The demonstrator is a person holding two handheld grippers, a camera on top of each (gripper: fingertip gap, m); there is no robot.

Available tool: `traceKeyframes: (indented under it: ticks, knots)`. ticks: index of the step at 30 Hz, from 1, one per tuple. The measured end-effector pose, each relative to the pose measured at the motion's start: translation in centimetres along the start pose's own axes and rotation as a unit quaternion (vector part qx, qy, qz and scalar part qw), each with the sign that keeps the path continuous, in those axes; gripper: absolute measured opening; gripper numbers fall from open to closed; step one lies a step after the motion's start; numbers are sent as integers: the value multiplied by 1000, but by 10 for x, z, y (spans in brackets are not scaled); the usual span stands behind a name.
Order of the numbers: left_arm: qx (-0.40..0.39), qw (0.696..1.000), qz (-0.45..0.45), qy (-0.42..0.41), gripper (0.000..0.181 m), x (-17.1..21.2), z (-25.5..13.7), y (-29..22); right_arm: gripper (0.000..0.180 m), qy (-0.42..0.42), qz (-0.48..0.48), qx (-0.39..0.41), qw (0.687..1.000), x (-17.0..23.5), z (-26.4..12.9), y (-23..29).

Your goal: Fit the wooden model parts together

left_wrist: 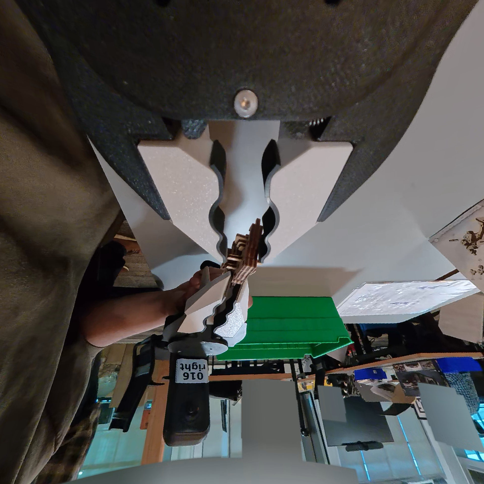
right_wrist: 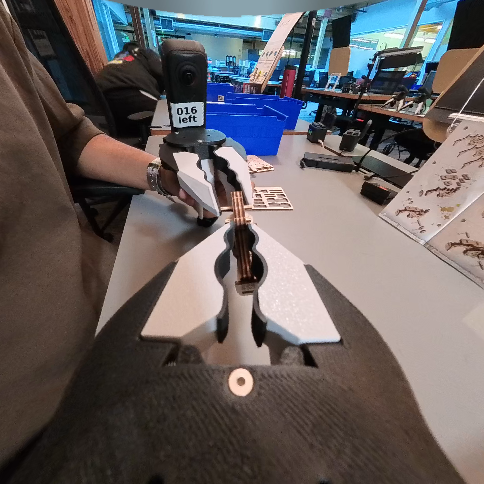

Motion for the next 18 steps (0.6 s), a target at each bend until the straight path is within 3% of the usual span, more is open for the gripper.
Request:
traceKeyframes:
  ticks: [18]
  knots:
    - [5,1000,1,15,20,-8,0,0,7,-10,24,-9,1000,-3,-4,0]
Point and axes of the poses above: each gripper's, where its closed fingertips meet, z out along the fingers, x out of its underside, y = z × x across the jaws, the point moved 8 cm from there along -z, back along the fingers, and after that the axes turned 11 degrees about y, right-handed, at the moved point
